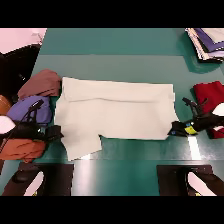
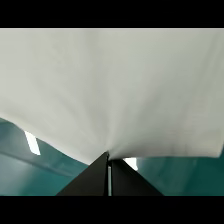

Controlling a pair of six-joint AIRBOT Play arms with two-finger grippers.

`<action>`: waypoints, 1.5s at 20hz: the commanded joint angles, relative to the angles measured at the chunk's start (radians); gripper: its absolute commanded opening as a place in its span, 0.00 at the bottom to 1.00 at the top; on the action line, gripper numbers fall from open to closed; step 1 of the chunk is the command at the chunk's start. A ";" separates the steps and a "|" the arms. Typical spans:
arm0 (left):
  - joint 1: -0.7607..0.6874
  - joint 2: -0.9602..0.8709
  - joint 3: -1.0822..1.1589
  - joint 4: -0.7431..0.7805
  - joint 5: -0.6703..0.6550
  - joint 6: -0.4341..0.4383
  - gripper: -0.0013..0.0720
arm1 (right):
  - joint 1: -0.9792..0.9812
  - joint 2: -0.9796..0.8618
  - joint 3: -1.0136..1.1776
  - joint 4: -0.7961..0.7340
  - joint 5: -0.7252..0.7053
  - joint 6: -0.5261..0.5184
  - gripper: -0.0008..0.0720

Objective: Fold the shirts.

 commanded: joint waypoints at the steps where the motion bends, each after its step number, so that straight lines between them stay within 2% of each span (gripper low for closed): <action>1: 0.000 0.177 0.010 -0.011 -0.211 -0.075 0.05 | 0.007 0.171 0.009 -0.123 0.174 0.020 0.03; 3: 0.000 0.192 0.049 -0.016 -0.233 -0.085 0.05 | 0.007 0.252 0.010 -0.133 0.177 0.061 0.03; 6: 0.000 0.135 0.115 -0.014 -0.127 -0.048 0.05 | 0.007 0.243 0.016 -0.105 0.153 0.066 0.03; 13: 0.000 -0.291 0.317 -0.015 0.204 0.101 0.05 | 0.023 -0.123 0.354 -0.103 0.003 0.030 0.03; 18: 0.000 -0.572 0.447 -0.015 0.344 0.175 0.05 | 0.088 -0.409 0.576 -0.102 -0.037 0.028 0.03; 21: 0.000 -0.644 0.475 -0.019 0.426 0.179 0.05 | 0.094 -0.514 0.663 -0.097 -0.039 0.028 0.03; 23: 0.000 -0.653 0.476 -0.027 0.478 0.178 0.05 | 0.073 -0.570 0.718 -0.038 -0.055 0.027 0.05; 24: 0.001 -0.652 0.480 -0.032 0.481 0.177 0.30 | 0.055 -0.586 0.736 0.027 -0.061 0.011 0.25; 25: 0.001 -0.652 0.491 -0.035 0.465 0.165 0.71 | 0.031 -0.594 0.747 0.091 -0.061 -0.015 0.40; 26: 0.001 -0.652 0.509 -0.035 0.428 0.151 0.79 | 0.001 -0.592 0.748 0.146 -0.057 -0.037 0.44; 27: 0.001 -0.652 0.531 -0.033 0.384 0.153 0.75 | -0.033 -0.578 0.742 0.175 -0.045 -0.063 0.44; 29: 0.000 -0.650 0.576 -0.033 0.301 0.154 0.75 | -0.111 -0.529 0.690 0.177 -0.030 -0.103 0.44; 30: 0.000 -0.647 0.585 -0.041 0.270 0.153 0.75 | -0.161 -0.497 0.647 0.177 -0.027 -0.117 0.48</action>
